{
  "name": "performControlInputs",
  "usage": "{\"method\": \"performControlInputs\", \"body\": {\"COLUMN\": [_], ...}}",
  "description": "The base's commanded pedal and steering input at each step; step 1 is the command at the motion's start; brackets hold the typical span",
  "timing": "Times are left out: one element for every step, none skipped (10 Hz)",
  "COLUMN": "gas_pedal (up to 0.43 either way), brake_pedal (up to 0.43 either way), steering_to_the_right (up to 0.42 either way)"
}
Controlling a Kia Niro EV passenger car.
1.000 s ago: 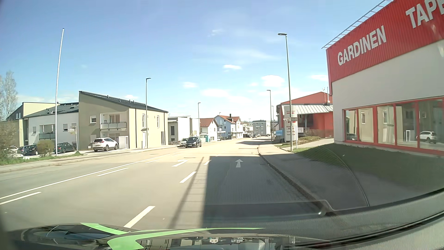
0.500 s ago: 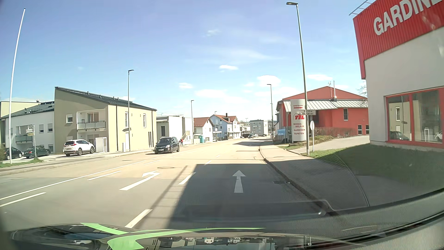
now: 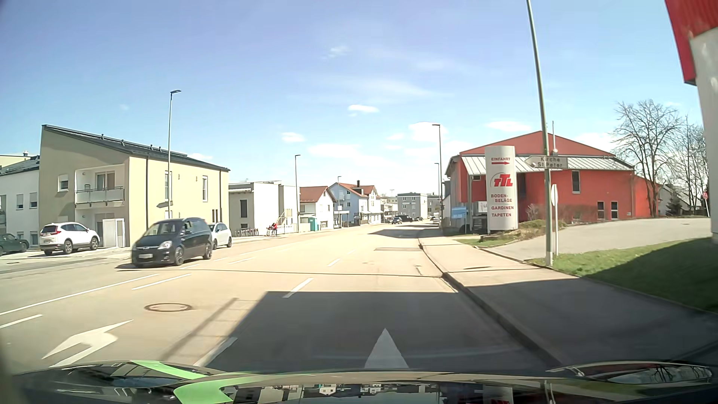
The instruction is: Follow the waypoints while adhering to traffic rules and regulations
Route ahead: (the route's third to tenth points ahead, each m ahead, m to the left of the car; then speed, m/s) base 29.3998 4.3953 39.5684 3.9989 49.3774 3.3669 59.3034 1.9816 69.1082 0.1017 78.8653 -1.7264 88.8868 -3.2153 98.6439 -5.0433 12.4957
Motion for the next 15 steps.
{"method": "performControlInputs", "body": {"gas_pedal": [0.028,0.028,0.028,0.028,0.028,0.028,0.028,0.028,0.028,0.028,0.028,0.028,0.028,0.028,0.028], "brake_pedal": [0.000,0.000,0.000,0.000,0.000,0.000,0.000,0.000,0.000,0.000,0.000,0.000,0.000,0.000,0.000], "steering_to_the_right": [0.011,0.011,0.011,0.010,0.010,0.010,0.010,0.010,0.010,0.011,0.011,0.012,0.012,0.013,0.013]}}
